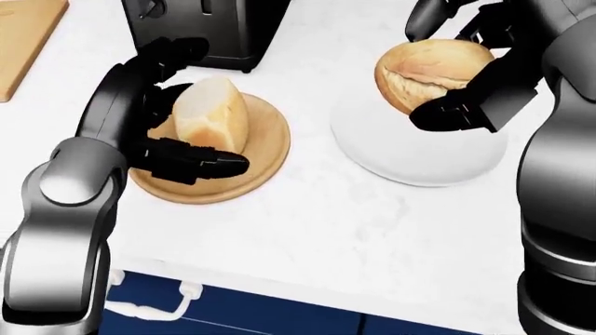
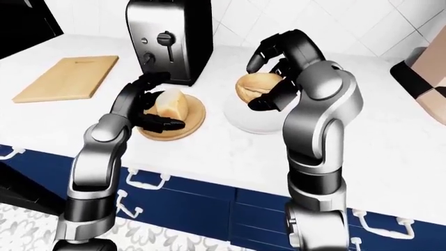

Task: Place all breads on the cutting board.

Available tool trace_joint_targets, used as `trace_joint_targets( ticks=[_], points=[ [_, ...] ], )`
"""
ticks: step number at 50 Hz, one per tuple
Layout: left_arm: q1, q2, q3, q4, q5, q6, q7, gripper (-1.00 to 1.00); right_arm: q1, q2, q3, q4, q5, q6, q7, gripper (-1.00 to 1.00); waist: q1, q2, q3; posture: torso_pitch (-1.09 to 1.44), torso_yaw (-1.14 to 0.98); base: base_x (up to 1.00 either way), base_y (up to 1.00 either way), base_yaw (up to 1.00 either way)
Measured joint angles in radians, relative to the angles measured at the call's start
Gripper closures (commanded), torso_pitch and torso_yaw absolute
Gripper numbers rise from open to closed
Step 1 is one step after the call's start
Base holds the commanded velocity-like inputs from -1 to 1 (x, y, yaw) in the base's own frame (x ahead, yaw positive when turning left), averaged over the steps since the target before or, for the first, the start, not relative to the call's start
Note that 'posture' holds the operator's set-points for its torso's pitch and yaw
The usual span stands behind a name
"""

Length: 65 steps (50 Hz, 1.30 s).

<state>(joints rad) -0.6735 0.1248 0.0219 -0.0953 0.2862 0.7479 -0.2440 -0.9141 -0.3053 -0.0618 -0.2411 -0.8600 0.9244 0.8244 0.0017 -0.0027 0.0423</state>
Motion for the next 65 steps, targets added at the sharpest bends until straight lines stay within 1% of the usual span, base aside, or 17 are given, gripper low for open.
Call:
trace_joint_targets(
  ticks=[4,5,7,14,17,24,31,44,47,50,55,56,58,60,61,63,65],
  points=[
    [0.003,-0.002,0.000,0.002,0.010,-0.007,0.002,-0.44,0.000,-0.001,-0.003,-0.002,-0.003,-0.002,0.002,1.00,0.001,-0.001,-0.001,0.00,0.00,0.00,0.00,0.00],
    [0.003,-0.003,0.000,-0.002,0.013,-0.004,0.001,-0.33,0.000,-0.002,-0.003,-0.002,-0.003,-0.003,0.002,1.00,0.001,-0.001,-0.001,0.00,0.00,0.00,0.00,0.00],
    [-0.003,-0.005,0.003,-0.010,0.016,0.008,-0.002,-0.25,-0.003,-0.003,-0.003,0.000,-0.005,-0.002,0.005,1.00,0.001,-0.001,0.000,0.00,0.00,0.00,0.00,0.00],
    [-0.027,-0.003,0.014,-0.041,0.008,0.036,-0.006,0.38,0.001,-0.003,-0.002,-0.005,-0.008,-0.002,0.012,1.00,0.001,-0.001,0.000,0.00,0.00,0.00,0.00,0.00],
    [-0.026,-0.003,0.015,-0.041,-0.003,0.037,0.001,0.60,0.003,-0.003,-0.003,-0.010,-0.010,-0.003,0.014,1.00,0.001,0.000,-0.001,0.00,0.00,0.00,0.00,0.00],
    [-0.005,-0.004,0.016,-0.051,-0.008,0.015,0.026,0.80,0.017,0.003,-0.007,-0.010,-0.007,-0.009,0.003,1.00,0.000,-0.001,-0.003,0.00,0.00,0.00,0.00,0.00],
    [-0.050,0.018,0.046,-0.119,-0.062,0.113,0.016,0.99,0.019,-0.003,-0.005,-0.037,-0.009,0.005,0.018,1.00,-0.002,0.000,0.005,0.00,0.00,0.00,0.00,0.00],
    [-0.129,0.089,0.080,-0.226,-0.155,0.243,0.045,0.95,0.019,0.004,0.000,-0.053,-0.016,0.020,0.034,1.00,-0.003,0.006,0.004,0.00,0.00,-0.01,0.00,0.00],
    [-0.129,0.096,0.078,-0.219,-0.167,0.259,0.050,0.95,0.020,0.005,0.005,-0.041,-0.019,0.024,0.038,1.00,-0.001,0.012,-0.013,0.00,0.00,-0.10,0.06,0.00],
    [-0.137,0.104,0.078,-0.232,-0.178,0.272,0.050,0.91,0.018,0.002,0.000,-0.050,-0.026,0.025,0.040,1.00,-0.006,0.018,-0.015,0.00,0.00,-0.12,0.20,0.00],
    [-0.153,0.110,0.073,-0.250,-0.200,0.270,0.048,0.91,0.021,0.001,-0.014,-0.044,-0.040,0.028,0.032,1.00,-0.003,-0.007,-0.026,0.00,0.00,-0.25,0.31,0.00],
    [-0.152,0.112,0.074,-0.250,-0.201,0.270,0.049,0.91,0.019,0.002,-0.011,-0.043,-0.040,0.027,0.031,1.00,0.001,-0.004,-0.025,0.00,0.00,-0.27,0.34,0.00],
    [-0.150,0.117,0.078,-0.253,-0.202,0.274,0.050,0.92,0.016,0.004,-0.006,-0.049,-0.039,0.023,0.032,1.00,0.004,0.016,-0.017,0.00,0.00,-0.27,0.34,0.00],
    [-0.153,0.121,0.080,-0.253,-0.204,0.280,0.051,0.92,0.013,0.005,-0.002,-0.053,-0.041,0.024,0.036,1.00,0.003,0.048,-0.010,0.00,0.00,-0.28,0.39,0.00],
    [-0.154,0.124,0.082,-0.252,-0.204,0.284,0.052,0.92,0.009,0.005,0.001,-0.053,-0.042,0.025,0.039,1.00,0.004,0.072,-0.013,0.00,0.00,-0.28,0.42,0.00],
    [-0.144,0.132,0.091,-0.250,-0.203,0.286,0.055,0.92,0.015,0.019,0.014,-0.059,-0.047,0.030,0.048,1.00,0.014,0.060,-0.008,0.00,0.00,-0.23,0.43,0.00],
    [-0.135,0.131,0.099,-0.239,-0.198,0.295,0.059,0.92,0.020,0.025,0.026,-0.054,-0.040,0.033,0.062,1.00,0.013,0.057,-0.009,0.00,0.00,-0.22,0.42,0.00]
  ],
)
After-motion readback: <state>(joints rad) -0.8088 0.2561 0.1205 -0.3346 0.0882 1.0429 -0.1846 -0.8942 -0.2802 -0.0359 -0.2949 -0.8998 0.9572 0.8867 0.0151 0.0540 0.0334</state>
